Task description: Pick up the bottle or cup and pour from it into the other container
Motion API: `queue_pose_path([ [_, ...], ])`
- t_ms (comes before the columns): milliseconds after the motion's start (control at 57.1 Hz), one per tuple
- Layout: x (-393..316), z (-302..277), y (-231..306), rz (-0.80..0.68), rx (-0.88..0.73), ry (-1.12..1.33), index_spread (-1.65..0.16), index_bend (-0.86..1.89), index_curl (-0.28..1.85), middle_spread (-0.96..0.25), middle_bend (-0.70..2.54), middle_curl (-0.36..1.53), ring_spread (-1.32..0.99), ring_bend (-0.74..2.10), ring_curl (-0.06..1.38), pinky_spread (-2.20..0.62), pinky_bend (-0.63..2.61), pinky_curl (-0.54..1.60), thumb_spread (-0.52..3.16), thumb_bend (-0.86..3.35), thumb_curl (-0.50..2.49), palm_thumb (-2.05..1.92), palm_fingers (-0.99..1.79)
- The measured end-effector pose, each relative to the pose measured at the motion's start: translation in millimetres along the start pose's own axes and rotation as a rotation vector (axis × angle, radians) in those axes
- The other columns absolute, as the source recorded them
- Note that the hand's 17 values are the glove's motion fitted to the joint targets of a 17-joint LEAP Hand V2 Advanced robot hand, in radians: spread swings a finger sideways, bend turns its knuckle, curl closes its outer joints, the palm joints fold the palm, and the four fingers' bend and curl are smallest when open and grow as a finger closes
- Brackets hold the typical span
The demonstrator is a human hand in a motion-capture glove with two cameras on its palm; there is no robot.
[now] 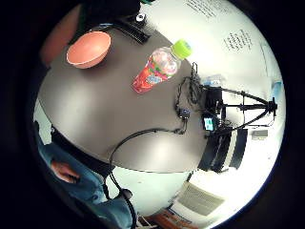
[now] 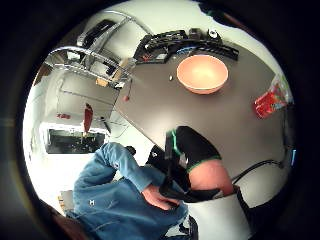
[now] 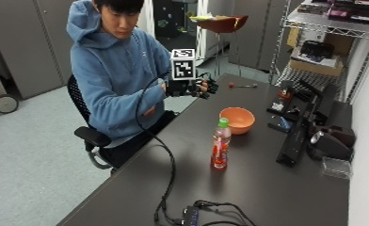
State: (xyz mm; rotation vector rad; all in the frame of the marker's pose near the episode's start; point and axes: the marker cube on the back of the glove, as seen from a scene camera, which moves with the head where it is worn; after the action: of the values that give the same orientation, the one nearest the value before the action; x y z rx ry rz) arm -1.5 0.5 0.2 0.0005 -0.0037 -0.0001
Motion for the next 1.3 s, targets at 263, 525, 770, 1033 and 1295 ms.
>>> queue_pose_path([
  [263, -5.2, 0.2, 6.0, 0.0, 0.002, -0.011, -0.38, 0.18, 0.19, -0.04, 0.2, 0.17, 0.05, 0.23, 0.13, 0.28, 0.31, 0.19, 0.92, 0.15, 0.22, 0.45, 0.24],
  [525, 1.9, -9.4, 5.4, -0.001, 0.026, 0.008, -0.41, 0.17, 0.24, -0.04, 0.19, 0.23, 0.06, 0.23, 0.18, 0.3, 0.28, 0.24, 1.02, 0.05, 0.3, 0.51, 0.23],
  [770, 19.9, -15.9, 7.8, 0.0, 0.067, 0.005, -0.42, 0.12, 0.24, -0.04, 0.18, 0.26, 0.06, 0.26, 0.22, 0.31, 0.3, 0.29, 1.05, -0.02, 0.35, 0.54, 0.16],
  [1033, 80.0, -28.3, 39.6, -0.041, 0.22, -0.168, -0.41, 0.12, 0.21, -0.04, 0.18, 0.27, 0.07, 0.32, 0.25, 0.31, 0.4, 0.33, 1.04, -0.03, 0.37, 0.54, 0.06],
  [1295, 135.9, -29.6, 67.5, -0.013, 0.227, -0.189, -0.41, 0.14, 0.21, -0.04, 0.19, 0.29, 0.06, 0.34, 0.27, 0.3, 0.43, 0.34, 1.02, -0.02, 0.4, 0.59, 0.04],
])
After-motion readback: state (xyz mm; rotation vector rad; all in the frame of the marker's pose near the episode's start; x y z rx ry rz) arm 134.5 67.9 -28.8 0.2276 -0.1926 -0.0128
